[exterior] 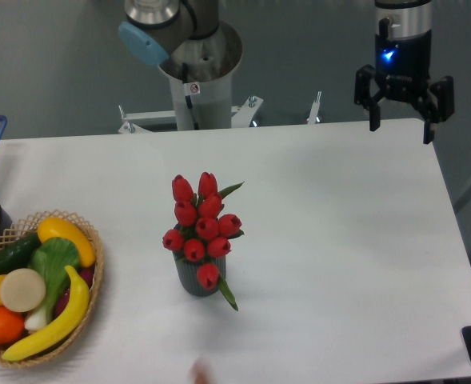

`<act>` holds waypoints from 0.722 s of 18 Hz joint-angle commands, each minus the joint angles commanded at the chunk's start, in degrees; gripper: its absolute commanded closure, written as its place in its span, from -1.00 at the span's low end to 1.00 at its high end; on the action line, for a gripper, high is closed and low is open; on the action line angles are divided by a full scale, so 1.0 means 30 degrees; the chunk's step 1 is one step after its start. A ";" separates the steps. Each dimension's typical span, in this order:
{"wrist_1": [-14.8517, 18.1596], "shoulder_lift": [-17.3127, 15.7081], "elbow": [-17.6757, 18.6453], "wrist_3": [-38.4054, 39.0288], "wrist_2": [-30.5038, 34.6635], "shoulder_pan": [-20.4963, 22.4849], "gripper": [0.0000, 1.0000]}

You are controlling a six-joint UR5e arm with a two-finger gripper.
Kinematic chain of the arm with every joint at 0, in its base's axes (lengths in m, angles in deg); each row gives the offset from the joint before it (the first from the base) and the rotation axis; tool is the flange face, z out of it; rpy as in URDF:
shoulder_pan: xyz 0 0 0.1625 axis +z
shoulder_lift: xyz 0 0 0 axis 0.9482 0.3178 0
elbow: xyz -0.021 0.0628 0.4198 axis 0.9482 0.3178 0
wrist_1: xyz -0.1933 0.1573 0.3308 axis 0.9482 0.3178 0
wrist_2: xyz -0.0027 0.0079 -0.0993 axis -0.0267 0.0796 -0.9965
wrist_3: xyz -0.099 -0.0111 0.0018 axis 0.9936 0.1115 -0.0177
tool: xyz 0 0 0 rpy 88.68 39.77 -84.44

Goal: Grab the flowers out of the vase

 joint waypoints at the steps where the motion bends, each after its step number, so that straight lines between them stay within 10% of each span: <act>1: 0.0000 0.0000 0.0029 0.0000 0.0000 0.0000 -1.00; 13: -0.0146 -0.0234 0.0848 0.1049 -0.0964 -0.0234 -1.00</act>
